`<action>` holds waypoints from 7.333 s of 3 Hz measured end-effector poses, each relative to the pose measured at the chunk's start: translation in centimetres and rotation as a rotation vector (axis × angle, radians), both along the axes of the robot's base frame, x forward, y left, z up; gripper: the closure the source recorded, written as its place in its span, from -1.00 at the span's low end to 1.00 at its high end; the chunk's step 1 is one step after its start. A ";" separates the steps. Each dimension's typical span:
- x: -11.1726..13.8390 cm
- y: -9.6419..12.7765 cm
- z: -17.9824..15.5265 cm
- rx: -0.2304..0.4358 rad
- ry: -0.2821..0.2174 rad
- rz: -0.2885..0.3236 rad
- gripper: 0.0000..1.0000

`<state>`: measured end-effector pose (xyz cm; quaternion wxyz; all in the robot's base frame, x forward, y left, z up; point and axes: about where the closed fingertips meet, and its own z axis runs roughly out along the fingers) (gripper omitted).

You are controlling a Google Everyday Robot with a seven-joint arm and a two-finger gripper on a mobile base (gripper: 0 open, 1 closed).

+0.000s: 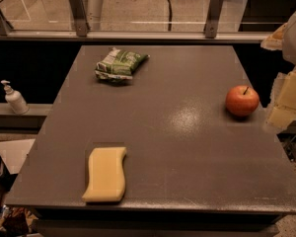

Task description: Pick green jalapeno chip bag

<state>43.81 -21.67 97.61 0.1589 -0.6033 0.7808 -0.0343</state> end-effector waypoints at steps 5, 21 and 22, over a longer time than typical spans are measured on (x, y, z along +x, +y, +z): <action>5.9 6.6 -2.8 0.211 -0.129 0.121 -1.00; 26.0 27.9 -7.9 0.911 -0.323 -0.186 1.00; 24.2 25.6 -4.1 0.972 -0.375 -0.146 1.00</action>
Offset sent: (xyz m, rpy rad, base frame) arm 0.0331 0.0103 -0.0245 0.1190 -0.0952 0.0323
